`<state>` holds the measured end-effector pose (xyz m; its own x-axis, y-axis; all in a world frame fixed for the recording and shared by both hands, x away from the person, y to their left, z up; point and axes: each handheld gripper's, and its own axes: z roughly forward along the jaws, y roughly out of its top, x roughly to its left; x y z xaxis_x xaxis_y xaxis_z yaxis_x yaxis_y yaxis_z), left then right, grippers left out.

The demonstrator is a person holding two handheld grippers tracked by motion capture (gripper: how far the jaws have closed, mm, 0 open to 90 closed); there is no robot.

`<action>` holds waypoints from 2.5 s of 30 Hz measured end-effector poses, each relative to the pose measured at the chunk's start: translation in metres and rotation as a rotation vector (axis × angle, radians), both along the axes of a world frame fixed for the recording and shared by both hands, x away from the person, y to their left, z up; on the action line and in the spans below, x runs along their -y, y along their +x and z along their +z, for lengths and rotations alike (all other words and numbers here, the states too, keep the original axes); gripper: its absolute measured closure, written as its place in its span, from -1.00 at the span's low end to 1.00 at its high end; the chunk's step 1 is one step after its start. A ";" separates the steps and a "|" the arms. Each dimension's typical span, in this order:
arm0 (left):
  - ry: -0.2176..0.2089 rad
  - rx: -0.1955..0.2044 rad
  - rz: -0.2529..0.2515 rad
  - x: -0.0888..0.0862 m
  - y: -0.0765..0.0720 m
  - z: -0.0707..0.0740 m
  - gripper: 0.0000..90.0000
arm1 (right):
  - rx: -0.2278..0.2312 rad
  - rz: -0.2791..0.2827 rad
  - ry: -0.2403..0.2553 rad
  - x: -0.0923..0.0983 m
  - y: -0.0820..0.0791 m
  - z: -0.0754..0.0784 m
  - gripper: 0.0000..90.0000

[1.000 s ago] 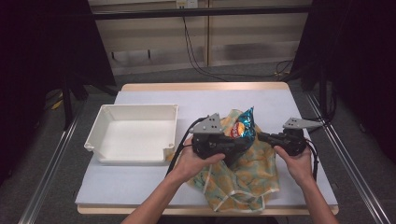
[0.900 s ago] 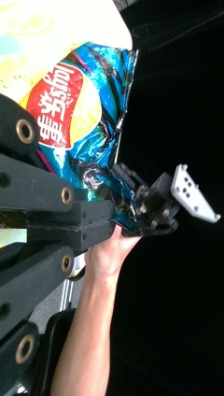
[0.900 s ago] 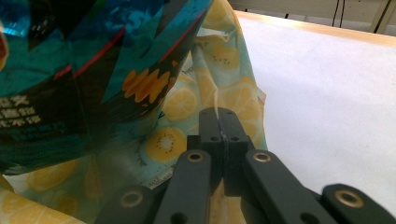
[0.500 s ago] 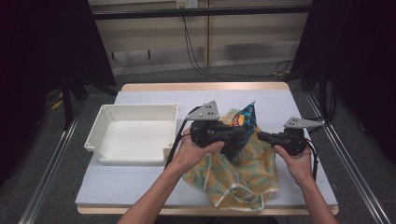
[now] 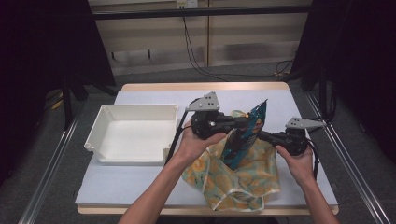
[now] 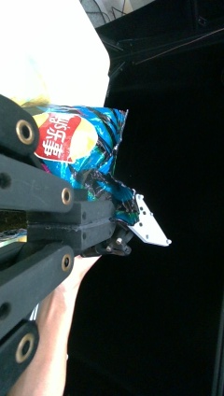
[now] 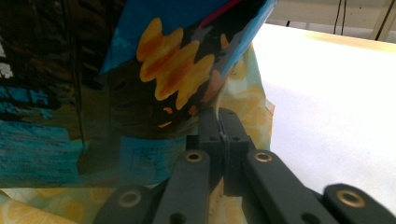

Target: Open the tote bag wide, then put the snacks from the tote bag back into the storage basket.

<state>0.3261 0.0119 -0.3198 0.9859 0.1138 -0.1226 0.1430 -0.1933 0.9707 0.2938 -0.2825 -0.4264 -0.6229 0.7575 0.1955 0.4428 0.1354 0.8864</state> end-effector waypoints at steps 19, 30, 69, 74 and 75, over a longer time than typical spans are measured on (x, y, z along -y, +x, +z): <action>-0.047 -0.012 0.030 -0.017 0.009 0.016 1.00 | -0.013 -0.028 0.004 0.007 -0.011 0.003 0.51; -0.063 -0.019 0.031 -0.015 0.014 0.023 1.00 | -0.010 -0.018 0.028 0.012 -0.039 0.008 0.30; -0.140 -0.002 -0.004 -0.030 0.022 0.075 1.00 | 0.049 -0.043 0.036 0.017 -0.059 0.010 -0.12; -0.146 -0.006 0.001 -0.038 0.025 0.080 1.00 | 0.059 -0.043 0.036 0.017 -0.059 0.011 -0.14; -0.143 -0.005 0.007 -0.040 0.025 0.081 1.00 | 0.059 -0.044 0.040 0.017 -0.059 0.012 -0.15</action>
<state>0.3514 0.0520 -0.2389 0.9844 0.1017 -0.1434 0.1492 -0.0515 0.9875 0.2346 -0.2992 -0.4149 -0.6005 0.7768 0.1896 0.3943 0.0813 0.9154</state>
